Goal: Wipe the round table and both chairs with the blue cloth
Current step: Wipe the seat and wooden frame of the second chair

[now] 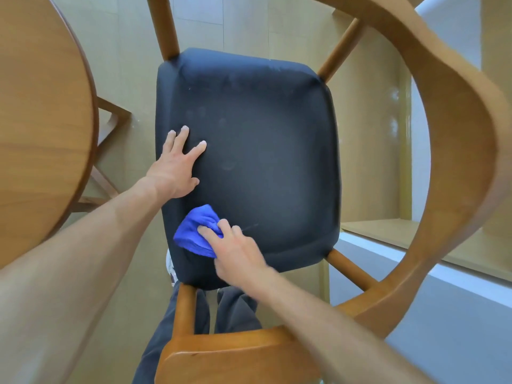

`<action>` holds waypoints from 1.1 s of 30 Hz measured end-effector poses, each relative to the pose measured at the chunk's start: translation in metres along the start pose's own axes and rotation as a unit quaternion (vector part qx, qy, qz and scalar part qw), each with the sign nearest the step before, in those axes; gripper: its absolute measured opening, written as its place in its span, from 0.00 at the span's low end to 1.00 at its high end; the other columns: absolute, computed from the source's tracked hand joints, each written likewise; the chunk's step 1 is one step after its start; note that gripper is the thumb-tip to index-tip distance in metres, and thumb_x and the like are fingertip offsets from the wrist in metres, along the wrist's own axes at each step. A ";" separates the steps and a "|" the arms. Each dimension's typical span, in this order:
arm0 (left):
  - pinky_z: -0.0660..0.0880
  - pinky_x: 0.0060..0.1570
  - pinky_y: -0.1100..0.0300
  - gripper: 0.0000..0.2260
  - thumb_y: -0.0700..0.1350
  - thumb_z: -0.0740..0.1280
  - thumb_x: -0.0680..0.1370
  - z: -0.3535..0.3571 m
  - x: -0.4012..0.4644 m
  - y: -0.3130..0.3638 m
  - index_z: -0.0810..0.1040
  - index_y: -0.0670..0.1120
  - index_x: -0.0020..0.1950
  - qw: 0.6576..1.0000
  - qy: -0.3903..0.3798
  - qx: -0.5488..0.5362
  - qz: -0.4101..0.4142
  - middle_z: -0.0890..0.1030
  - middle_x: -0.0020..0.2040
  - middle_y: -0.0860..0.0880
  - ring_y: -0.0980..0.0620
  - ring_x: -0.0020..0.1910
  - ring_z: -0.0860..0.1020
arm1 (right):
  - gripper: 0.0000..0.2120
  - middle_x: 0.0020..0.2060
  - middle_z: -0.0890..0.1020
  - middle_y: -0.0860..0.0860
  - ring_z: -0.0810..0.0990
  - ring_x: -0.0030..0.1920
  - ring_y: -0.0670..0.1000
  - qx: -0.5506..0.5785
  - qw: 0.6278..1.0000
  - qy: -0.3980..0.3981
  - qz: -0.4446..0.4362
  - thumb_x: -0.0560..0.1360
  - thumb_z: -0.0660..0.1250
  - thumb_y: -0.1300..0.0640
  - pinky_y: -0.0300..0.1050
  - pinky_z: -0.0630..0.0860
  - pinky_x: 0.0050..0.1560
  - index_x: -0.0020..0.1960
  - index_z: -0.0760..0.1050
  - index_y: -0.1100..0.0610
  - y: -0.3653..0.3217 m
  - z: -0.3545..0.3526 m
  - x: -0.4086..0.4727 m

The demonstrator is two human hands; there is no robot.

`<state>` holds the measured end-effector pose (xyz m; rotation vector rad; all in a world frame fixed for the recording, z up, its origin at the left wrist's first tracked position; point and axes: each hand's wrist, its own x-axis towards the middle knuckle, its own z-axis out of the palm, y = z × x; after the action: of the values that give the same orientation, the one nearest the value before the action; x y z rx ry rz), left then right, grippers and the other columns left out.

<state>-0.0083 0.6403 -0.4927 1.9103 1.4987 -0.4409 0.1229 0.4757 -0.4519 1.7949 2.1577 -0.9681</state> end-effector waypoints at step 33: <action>0.52 0.73 0.57 0.28 0.33 0.53 0.77 -0.010 -0.001 -0.006 0.62 0.55 0.75 0.985 0.027 -0.171 -0.008 0.47 0.79 0.55 0.54 0.77 0.43 | 0.25 0.50 0.78 0.56 0.73 0.38 0.59 -0.194 0.945 0.190 -0.185 0.64 0.56 0.71 0.49 0.71 0.28 0.58 0.76 0.56 0.076 -0.076 0.098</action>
<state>-0.0158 0.6472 -0.4860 1.6519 1.5135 -0.1270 0.1879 0.6046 -0.4712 1.5089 2.7464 -0.2127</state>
